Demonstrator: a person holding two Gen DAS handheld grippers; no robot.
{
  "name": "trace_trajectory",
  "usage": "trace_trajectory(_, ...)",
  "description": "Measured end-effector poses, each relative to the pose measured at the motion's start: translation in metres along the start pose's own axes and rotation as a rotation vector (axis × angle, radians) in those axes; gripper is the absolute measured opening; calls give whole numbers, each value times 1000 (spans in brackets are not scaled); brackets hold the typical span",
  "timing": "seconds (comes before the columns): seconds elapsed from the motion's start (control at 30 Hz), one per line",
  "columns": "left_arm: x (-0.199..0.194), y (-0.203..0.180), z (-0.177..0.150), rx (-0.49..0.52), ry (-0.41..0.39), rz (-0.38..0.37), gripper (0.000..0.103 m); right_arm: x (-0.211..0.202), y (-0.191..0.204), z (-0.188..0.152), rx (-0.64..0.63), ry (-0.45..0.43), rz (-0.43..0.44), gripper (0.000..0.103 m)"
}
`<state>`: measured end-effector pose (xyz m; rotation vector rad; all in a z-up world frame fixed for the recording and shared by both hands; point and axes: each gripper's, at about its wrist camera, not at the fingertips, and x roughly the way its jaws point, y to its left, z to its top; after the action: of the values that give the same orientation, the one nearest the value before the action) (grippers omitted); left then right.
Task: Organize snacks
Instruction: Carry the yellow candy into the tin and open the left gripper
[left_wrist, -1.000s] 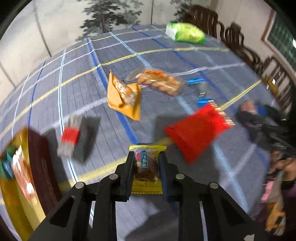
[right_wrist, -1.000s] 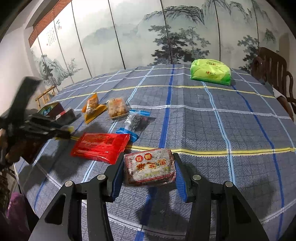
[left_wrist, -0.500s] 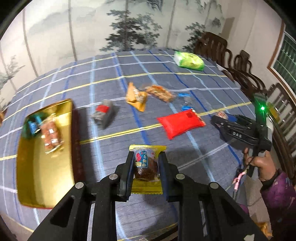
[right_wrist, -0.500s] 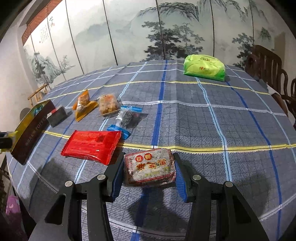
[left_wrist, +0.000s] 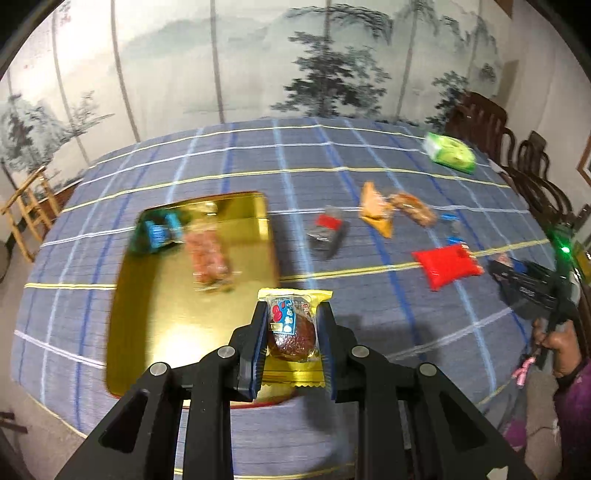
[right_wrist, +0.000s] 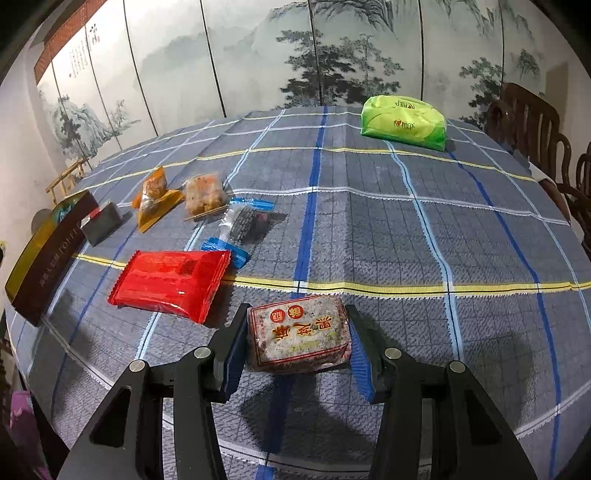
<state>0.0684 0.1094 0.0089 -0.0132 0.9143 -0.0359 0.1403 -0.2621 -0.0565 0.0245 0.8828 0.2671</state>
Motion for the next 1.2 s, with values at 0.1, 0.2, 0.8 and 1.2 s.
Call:
trace_trajectory(0.1, 7, 29, 1, -49, 18, 21, 22, 1, 0, 0, 1, 6, -5, 50)
trace_trajectory(0.2, 21, 62, 1, -89, 46, 54, 22, 2, 0, 1, 1, 9, -7, 50)
trace_trajectory(0.8, 90, 119, 24, -97, 135, 129, 22, 2, 1, 1, 0, 10, -8, 50)
trace_trajectory(1.2, 112, 125, 37, -90, 148, 177, 23, 2, 1, 1, 0, 10, -10, 50)
